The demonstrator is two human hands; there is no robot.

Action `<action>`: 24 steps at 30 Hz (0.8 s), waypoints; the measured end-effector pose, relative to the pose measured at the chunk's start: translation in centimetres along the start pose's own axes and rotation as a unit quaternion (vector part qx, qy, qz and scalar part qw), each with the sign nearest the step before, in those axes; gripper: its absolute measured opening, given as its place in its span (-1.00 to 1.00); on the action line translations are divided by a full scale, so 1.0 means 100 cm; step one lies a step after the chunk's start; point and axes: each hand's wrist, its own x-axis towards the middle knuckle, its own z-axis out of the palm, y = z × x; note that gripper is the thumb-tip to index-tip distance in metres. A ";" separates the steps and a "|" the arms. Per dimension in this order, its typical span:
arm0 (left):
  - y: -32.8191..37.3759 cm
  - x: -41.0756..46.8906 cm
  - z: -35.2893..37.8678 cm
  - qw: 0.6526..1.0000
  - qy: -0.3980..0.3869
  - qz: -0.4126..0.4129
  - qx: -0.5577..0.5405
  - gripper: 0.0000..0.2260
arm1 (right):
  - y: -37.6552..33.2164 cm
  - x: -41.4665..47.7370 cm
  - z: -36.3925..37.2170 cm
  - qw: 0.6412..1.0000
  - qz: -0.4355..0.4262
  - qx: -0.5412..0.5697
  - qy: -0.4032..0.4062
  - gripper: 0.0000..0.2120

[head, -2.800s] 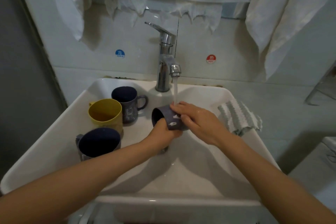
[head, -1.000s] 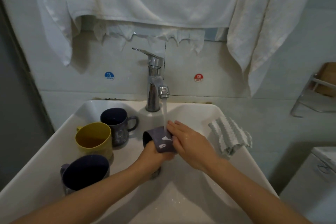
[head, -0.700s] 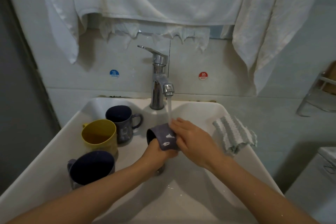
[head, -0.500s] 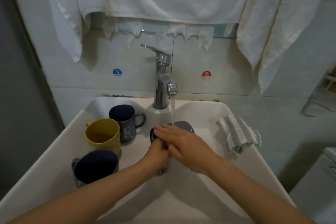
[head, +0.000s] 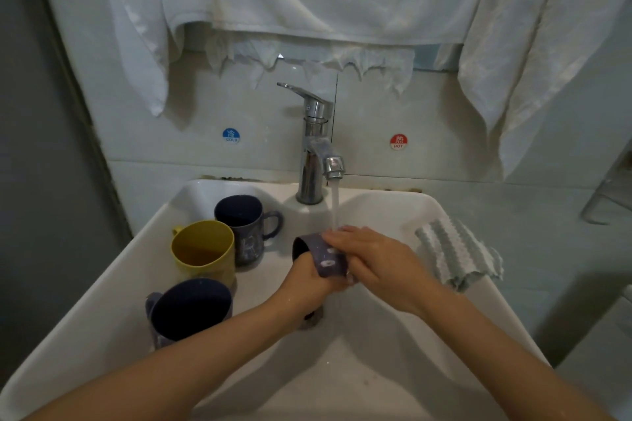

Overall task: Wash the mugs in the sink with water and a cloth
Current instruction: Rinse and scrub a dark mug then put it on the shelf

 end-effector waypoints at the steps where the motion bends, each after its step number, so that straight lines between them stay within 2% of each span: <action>1: 0.000 -0.001 0.001 1.000 -0.001 -0.003 -0.014 -0.73 | 0.007 0.000 -0.002 1.000 0.012 -0.017 -0.009 -0.54; 3: -0.006 -0.003 0.000 1.000 0.007 -0.003 -0.028 -0.68 | 0.019 -0.001 -0.003 0.998 0.040 -0.017 -0.037 -0.45; 5: -0.008 -0.003 -0.003 0.999 0.028 -0.003 -0.039 -0.66 | 0.028 -0.004 -0.002 0.996 0.062 0.042 -0.050 -0.30; 8: -0.009 0.000 -0.008 0.992 0.051 -0.033 -0.112 -0.65 | 0.032 -0.006 0.000 0.994 0.061 0.065 -0.067 -0.10; 11: -0.012 0.000 -0.006 0.977 0.015 -0.053 -0.205 -0.65 | 0.036 -0.002 0.004 0.993 0.067 0.095 -0.036 -0.02; 16: -0.013 0.000 -0.002 0.998 0.014 0.022 -0.049 -0.58 | 0.039 0.001 0.006 0.986 0.096 0.135 0.009 -0.10; 22: -0.018 -0.001 0.000 0.998 0.037 0.012 -0.054 -0.58 | 0.030 -0.002 0.009 0.998 0.052 0.036 0.023 -0.23; 24: -0.017 0.000 -0.001 0.997 0.041 0.018 -0.064 -0.62 | 0.018 0.000 0.016 0.998 0.043 0.032 0.043 -0.35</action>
